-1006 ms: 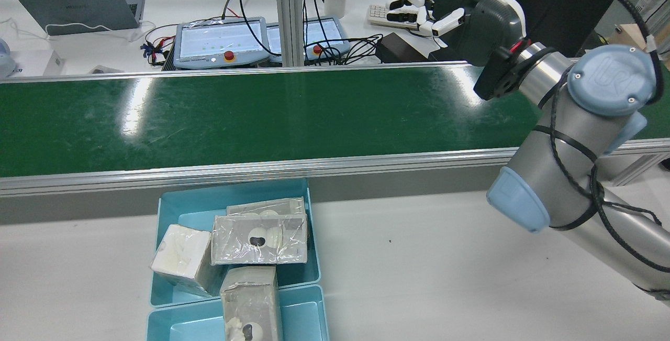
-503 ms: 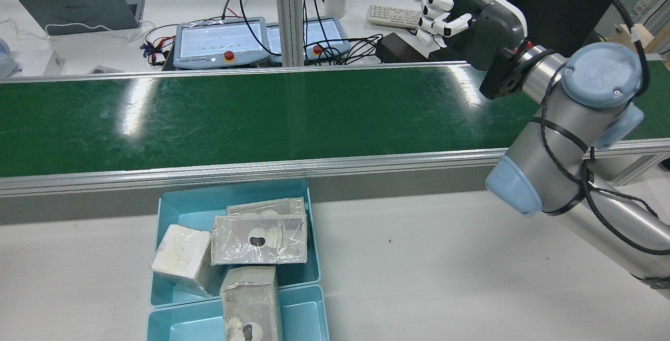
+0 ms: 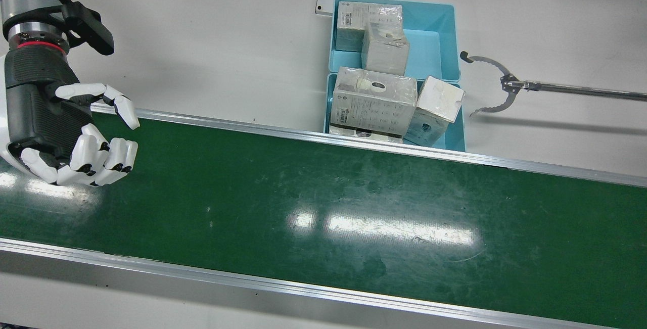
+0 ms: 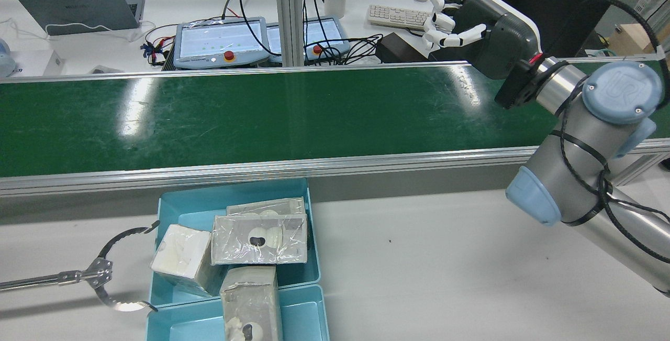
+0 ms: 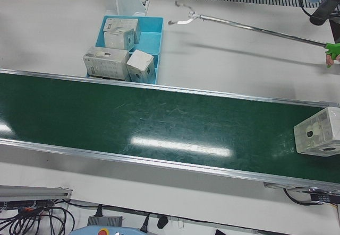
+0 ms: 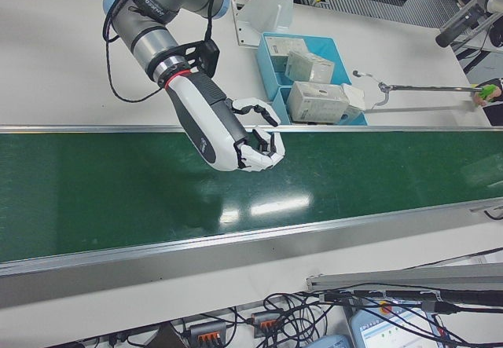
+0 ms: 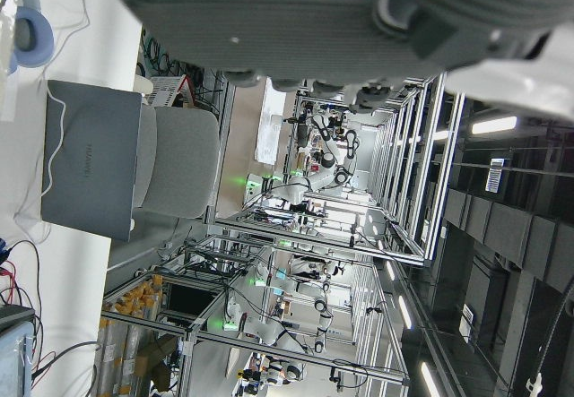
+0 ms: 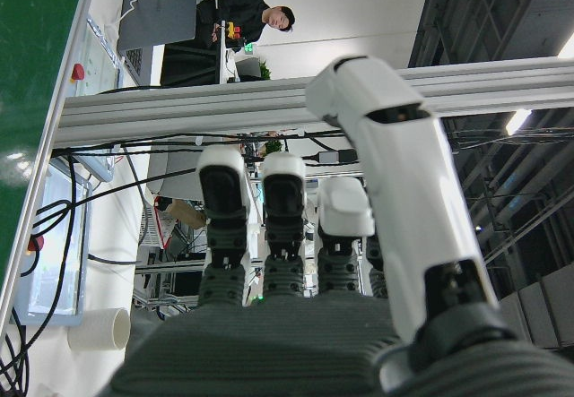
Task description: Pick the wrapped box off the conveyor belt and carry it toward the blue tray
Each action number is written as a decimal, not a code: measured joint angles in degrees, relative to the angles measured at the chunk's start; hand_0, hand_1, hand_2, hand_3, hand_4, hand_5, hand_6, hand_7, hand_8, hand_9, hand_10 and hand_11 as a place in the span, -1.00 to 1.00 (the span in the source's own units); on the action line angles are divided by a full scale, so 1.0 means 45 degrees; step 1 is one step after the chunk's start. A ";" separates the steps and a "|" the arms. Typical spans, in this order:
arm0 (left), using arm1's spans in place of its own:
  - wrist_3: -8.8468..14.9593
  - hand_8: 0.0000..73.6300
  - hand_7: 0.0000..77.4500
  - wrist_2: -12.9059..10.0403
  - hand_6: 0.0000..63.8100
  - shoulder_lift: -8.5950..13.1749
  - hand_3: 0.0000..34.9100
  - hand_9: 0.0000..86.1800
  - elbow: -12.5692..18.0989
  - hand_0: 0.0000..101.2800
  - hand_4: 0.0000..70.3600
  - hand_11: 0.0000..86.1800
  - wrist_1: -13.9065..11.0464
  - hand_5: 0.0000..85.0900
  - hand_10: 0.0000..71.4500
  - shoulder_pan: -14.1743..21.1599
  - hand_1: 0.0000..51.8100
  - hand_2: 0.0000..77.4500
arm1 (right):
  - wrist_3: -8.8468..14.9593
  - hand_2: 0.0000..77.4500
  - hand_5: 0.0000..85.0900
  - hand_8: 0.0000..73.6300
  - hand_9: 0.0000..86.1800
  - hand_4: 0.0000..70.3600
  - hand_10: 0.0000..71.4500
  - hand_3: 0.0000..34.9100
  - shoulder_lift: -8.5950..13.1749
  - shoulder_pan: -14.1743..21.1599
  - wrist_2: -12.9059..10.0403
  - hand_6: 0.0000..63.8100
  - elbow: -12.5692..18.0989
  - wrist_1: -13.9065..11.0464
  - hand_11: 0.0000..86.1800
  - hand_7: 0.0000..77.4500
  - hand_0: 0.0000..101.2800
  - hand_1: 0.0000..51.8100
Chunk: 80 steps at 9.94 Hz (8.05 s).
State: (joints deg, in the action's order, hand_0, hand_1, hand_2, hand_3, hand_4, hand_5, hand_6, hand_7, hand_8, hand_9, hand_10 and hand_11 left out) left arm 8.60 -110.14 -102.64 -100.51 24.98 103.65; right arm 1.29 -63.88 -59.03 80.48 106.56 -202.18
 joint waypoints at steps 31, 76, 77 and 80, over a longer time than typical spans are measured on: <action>0.0000 -1.00 -0.99 0.0000 -1.00 0.0000 -1.00 -1.00 0.0000 -1.00 -1.00 -1.00 0.0000 -0.97 -0.98 0.0000 -1.00 -0.99 | 0.0837 -0.75 -0.26 -0.97 -0.86 -0.55 -1.00 -0.19 0.0390 0.0433 -0.0111 -0.73 -0.0081 -0.0514 -0.96 -0.35 -0.09 -0.60; 0.0000 -1.00 -1.00 0.0000 -1.00 0.0000 -1.00 -1.00 0.0000 -1.00 -1.00 -1.00 0.0000 -0.97 -0.98 0.0000 -1.00 -0.99 | 0.0754 -0.44 -0.24 -0.97 -0.86 -0.60 -1.00 -0.25 -0.2103 -0.0396 0.0463 -0.81 0.2212 -0.0980 -0.97 -0.39 -0.06 -0.37; 0.0000 -1.00 -1.00 0.0000 -1.00 0.0000 -1.00 -1.00 0.0000 -1.00 -1.00 -1.00 0.0000 -0.97 -0.98 0.0000 -1.00 -0.99 | 0.0794 -0.39 -0.24 -0.97 -0.85 -0.57 -1.00 -0.20 -0.2124 -0.0368 0.0463 -0.80 0.2115 -0.0985 -0.97 -0.37 -0.06 -0.39; 0.0000 -1.00 -1.00 0.0000 -1.00 0.0000 -1.00 -1.00 0.0000 -1.00 -1.00 -1.00 0.0000 -0.97 -0.98 0.0000 -1.00 -0.99 | 0.0861 -0.39 -0.24 -0.97 -0.85 -0.52 -1.00 -0.22 -0.2121 -0.0333 0.0477 -0.80 0.1893 -0.0970 -0.97 -0.37 -0.07 -0.45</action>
State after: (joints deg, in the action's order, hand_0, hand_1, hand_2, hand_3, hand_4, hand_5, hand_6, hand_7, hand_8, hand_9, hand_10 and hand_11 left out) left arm 8.59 -110.14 -102.64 -100.51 24.98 103.65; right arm 5.16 -73.43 -60.53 82.62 115.08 -206.54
